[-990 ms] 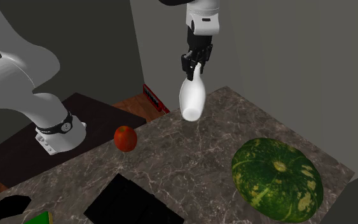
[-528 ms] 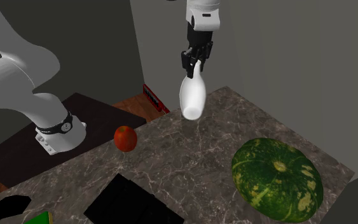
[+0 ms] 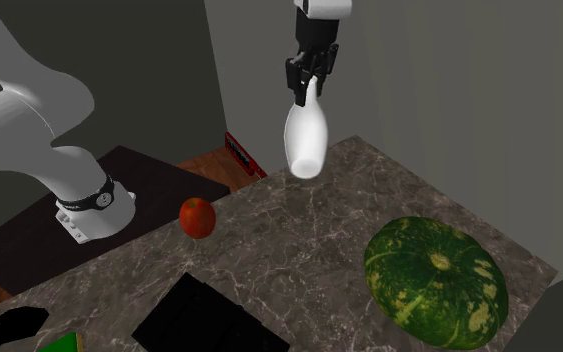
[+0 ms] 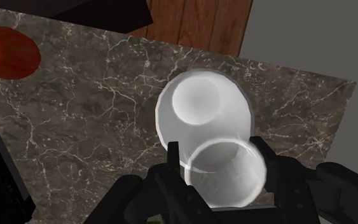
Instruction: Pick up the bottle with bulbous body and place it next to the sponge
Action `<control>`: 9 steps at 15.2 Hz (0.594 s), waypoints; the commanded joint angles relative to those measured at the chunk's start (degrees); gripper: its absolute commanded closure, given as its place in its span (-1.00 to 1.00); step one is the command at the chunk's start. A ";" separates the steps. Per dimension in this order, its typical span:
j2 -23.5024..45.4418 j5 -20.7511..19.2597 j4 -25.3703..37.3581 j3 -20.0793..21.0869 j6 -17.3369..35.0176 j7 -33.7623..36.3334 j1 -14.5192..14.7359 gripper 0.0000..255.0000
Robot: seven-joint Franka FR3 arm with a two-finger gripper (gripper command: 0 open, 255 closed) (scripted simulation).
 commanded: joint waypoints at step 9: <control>-4.86 2.29 2.55 -1.00 -6.87 -2.65 -1.21 1.00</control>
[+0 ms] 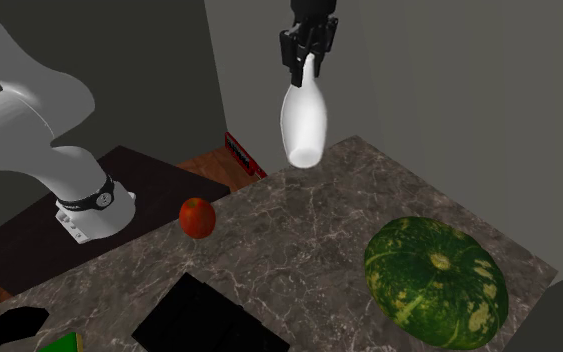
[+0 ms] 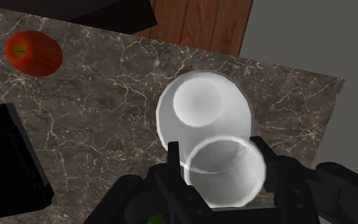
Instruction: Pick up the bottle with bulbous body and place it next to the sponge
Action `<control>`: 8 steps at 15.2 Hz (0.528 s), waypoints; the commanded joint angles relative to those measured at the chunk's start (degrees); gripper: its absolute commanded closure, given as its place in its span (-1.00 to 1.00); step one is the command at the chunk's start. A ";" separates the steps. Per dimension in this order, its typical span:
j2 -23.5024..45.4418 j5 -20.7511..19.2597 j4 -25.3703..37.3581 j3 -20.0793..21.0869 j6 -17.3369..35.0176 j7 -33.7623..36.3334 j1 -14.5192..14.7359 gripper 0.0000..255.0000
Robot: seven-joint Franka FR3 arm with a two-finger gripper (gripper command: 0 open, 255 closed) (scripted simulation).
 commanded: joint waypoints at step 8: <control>-17.64 6.14 -10.29 -6.67 -6.38 -10.94 -2.91 1.00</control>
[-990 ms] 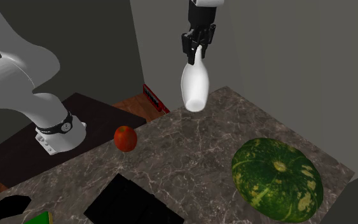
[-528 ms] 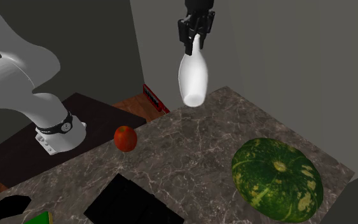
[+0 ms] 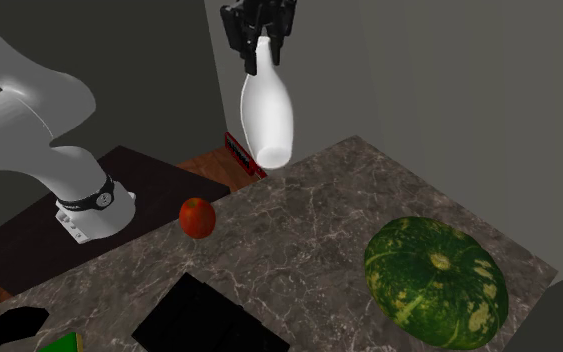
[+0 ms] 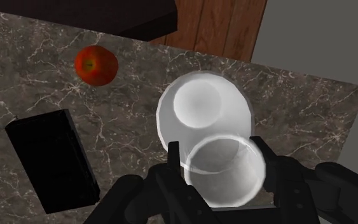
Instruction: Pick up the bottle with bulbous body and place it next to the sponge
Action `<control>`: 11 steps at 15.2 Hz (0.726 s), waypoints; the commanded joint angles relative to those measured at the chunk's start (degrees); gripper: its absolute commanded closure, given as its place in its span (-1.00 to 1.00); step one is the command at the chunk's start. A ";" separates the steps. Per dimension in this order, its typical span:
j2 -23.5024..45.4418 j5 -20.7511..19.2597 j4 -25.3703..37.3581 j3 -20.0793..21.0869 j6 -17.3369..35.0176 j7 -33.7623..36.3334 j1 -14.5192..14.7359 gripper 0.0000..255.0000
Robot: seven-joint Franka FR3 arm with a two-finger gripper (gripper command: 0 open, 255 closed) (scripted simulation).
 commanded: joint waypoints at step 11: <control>-16.51 -0.59 -4.73 -11.52 -12.61 -13.03 -2.03 1.00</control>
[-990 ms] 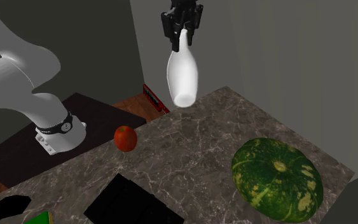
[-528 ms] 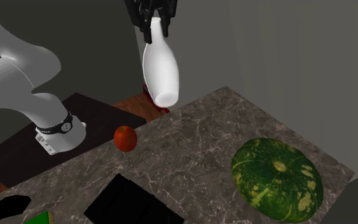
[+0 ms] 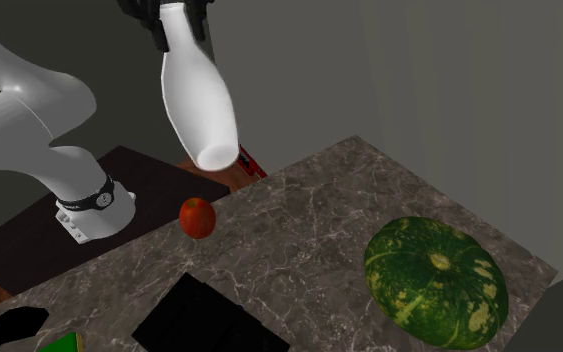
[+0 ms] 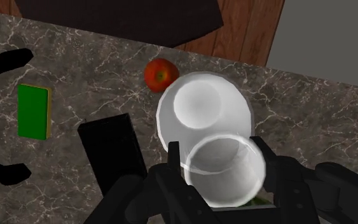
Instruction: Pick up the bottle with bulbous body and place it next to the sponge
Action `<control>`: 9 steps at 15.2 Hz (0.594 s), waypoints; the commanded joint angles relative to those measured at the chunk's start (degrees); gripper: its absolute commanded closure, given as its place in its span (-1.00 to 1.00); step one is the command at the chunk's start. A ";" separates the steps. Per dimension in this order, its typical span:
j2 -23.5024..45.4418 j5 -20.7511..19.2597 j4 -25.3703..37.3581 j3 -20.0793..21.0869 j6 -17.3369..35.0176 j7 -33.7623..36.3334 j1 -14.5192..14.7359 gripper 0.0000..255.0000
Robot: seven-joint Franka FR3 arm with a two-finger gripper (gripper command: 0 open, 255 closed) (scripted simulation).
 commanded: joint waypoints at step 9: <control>-8.05 -5.29 2.61 -10.07 -11.37 -10.89 -1.83 1.00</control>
